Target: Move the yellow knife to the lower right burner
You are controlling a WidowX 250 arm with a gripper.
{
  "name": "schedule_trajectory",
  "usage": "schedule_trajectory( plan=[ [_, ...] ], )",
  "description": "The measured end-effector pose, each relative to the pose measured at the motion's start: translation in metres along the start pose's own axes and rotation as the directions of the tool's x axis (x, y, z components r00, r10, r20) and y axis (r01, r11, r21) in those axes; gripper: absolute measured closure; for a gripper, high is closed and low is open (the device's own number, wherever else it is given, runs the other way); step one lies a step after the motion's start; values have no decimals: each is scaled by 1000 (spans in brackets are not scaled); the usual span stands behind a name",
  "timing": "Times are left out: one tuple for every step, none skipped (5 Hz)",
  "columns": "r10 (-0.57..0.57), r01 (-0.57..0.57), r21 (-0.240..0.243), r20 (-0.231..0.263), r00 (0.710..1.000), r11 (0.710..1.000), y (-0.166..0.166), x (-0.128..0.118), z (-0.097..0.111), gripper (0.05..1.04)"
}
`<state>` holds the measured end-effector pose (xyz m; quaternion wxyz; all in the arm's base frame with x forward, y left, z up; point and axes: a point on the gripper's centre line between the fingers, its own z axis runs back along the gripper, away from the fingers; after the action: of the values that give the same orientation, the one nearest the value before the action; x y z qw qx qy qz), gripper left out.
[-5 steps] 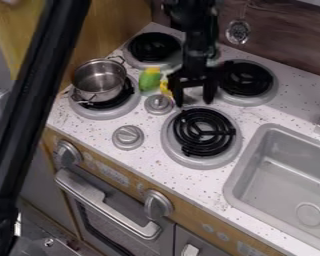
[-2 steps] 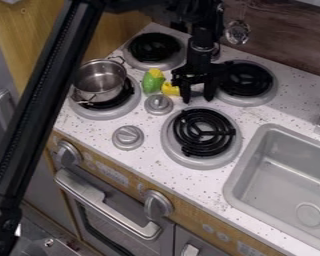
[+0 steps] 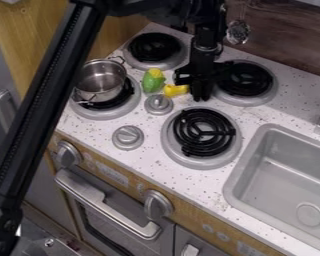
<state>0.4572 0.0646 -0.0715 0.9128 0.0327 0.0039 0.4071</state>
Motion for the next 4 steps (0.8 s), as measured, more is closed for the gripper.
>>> schedule_trajectory(
  plan=[
    [-2,2,2,0,1000,1000,4,-4,-2,1017],
    [-106,106,3,19,994,994,15,-9,2,1007],
    [-277,278,-38,29,960,960,20,-15,19,864],
    [-406,410,-18,106,908,912,39,-16,28,639]
  ],
)
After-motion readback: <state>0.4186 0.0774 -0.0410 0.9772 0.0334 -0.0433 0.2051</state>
